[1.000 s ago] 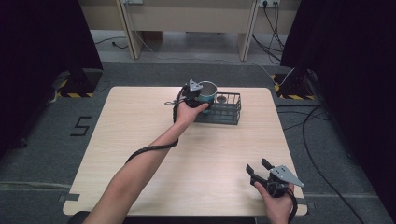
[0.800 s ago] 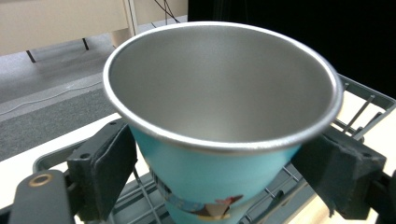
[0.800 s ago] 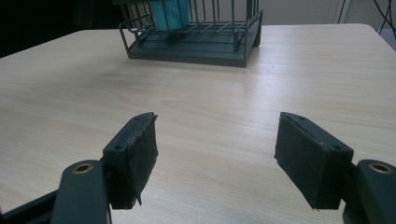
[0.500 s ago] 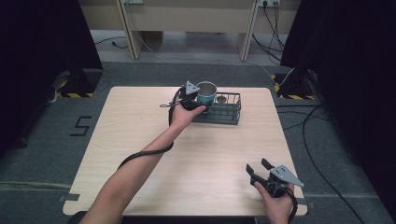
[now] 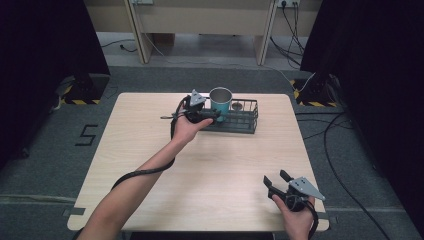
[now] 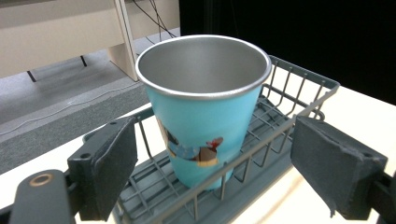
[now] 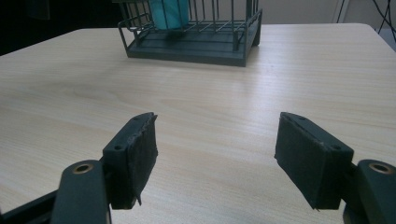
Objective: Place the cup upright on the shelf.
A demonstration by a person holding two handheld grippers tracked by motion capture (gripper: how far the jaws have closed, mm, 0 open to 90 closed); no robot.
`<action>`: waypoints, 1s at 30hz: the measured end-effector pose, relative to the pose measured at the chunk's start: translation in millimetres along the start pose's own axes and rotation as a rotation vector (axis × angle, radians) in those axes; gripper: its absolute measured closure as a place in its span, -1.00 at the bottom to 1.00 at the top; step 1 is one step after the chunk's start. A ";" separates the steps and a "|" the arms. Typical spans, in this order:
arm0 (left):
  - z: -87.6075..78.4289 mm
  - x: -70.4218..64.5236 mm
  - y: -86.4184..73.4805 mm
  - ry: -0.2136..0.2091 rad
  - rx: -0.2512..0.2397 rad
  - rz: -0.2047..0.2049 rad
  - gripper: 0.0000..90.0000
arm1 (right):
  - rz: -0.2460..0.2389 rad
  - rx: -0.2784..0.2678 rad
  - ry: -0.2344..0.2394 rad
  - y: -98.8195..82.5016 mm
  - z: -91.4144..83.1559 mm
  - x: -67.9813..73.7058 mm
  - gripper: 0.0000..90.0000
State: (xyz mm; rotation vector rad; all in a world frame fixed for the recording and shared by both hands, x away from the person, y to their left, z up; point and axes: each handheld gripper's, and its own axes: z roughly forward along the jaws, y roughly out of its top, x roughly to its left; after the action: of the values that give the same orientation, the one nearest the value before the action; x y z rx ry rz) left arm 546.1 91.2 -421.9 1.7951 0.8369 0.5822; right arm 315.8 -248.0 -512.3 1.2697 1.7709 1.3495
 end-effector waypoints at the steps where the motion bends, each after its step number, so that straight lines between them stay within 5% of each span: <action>1: 0.0 0.0 0.0 0.000 0.000 0.000 -0.68 | 0.000 0.000 0.000 0.0 0.0 0.0 -0.33; 30: -73.2 12.2 -28.3 0.003 -0.038 0.017 -0.68 | 0.005 0.002 -0.003 0.0 0.2 0.7 -0.33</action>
State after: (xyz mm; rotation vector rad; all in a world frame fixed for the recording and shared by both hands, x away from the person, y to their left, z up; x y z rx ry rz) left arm 493.6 150.9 -422.2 1.7686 0.8079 0.6080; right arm 315.7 -247.3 -512.3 1.2770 1.7695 1.3480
